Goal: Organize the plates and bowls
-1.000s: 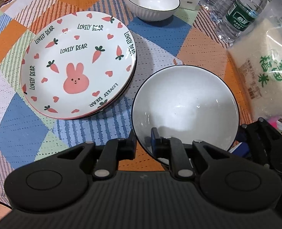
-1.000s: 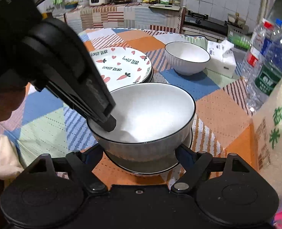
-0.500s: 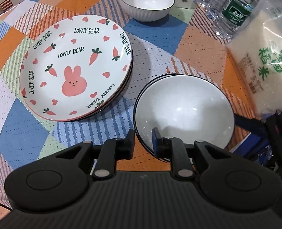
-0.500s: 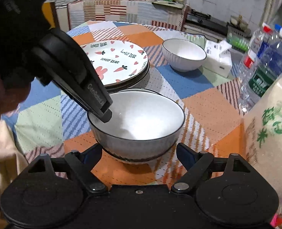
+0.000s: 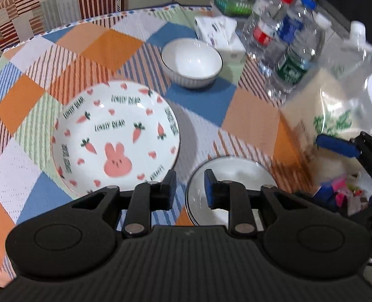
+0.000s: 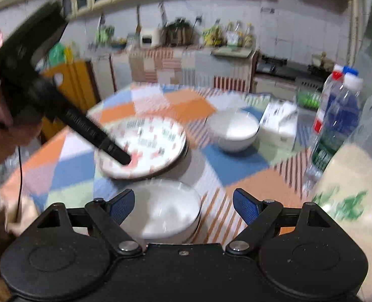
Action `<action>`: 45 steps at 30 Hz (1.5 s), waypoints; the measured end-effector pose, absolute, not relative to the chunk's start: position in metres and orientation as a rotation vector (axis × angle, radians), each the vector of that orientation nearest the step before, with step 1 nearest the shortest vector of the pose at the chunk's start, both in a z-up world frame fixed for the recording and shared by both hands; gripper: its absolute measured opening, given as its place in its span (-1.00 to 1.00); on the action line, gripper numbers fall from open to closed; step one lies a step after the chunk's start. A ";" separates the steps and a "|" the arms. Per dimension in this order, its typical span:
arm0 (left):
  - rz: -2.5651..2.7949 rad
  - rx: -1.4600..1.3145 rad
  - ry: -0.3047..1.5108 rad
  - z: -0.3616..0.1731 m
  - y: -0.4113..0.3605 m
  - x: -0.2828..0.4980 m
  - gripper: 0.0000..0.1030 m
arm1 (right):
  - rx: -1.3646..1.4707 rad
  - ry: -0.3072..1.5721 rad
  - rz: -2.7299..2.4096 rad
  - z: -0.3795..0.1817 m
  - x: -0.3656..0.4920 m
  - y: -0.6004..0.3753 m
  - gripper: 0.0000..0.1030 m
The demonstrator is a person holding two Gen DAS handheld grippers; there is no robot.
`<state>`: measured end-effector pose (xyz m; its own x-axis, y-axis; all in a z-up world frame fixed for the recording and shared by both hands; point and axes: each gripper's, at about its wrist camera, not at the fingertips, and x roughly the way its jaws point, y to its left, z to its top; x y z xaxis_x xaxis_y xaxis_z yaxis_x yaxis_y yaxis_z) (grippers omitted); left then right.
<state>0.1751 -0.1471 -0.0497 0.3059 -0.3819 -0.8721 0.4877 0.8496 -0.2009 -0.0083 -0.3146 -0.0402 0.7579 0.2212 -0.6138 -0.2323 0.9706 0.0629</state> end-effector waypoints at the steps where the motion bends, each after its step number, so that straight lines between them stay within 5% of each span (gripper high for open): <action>1: -0.575 0.099 1.118 -0.048 -0.146 0.179 -0.45 | -0.009 0.644 0.244 -0.038 -0.005 -0.317 0.72; 15: -0.471 0.040 1.049 -0.059 -0.158 0.243 0.28 | -0.013 0.655 0.138 -0.070 0.098 -0.329 0.76; 32: -0.517 -0.064 0.985 -0.122 -0.199 0.339 0.34 | 0.026 0.767 0.073 -0.159 0.195 -0.325 0.76; 39: -0.502 -0.057 1.006 -0.147 -0.216 0.356 0.16 | -0.012 0.782 0.144 -0.174 0.218 -0.313 0.76; 45: -0.505 -0.092 1.050 -0.161 -0.220 0.361 -0.59 | 0.002 0.737 0.140 -0.179 0.239 -0.318 0.76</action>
